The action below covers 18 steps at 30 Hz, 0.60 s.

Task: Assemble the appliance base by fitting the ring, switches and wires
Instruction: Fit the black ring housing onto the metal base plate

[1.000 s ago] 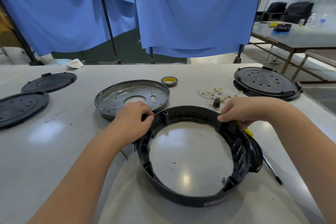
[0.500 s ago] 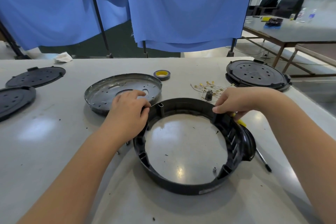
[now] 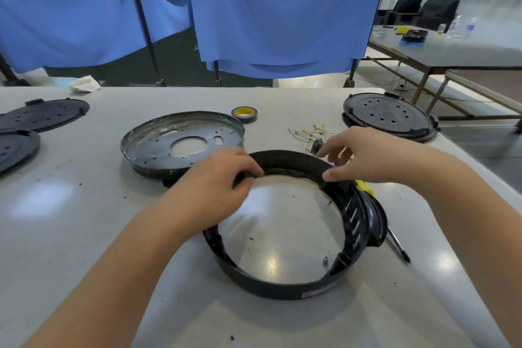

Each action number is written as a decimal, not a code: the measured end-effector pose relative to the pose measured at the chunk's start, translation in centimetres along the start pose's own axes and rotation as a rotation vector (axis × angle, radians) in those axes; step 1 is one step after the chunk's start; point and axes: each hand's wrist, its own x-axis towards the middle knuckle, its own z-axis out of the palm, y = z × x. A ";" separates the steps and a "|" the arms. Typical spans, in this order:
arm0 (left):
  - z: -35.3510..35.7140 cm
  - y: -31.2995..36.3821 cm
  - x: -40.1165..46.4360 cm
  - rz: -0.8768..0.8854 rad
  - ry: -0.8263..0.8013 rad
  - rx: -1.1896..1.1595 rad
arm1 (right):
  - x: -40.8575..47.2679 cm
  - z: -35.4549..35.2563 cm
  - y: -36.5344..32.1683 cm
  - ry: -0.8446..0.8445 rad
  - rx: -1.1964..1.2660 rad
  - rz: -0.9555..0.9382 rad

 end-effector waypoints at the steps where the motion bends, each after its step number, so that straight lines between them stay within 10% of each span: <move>1: -0.3 -0.7 0.1 -0.019 0.036 0.035 | -0.7 0.1 -0.1 0.004 0.032 -0.042; 18: -0.1 -6.0 0.2 -0.312 0.168 0.261 | -3.5 6.3 -2.4 -0.069 0.131 -0.151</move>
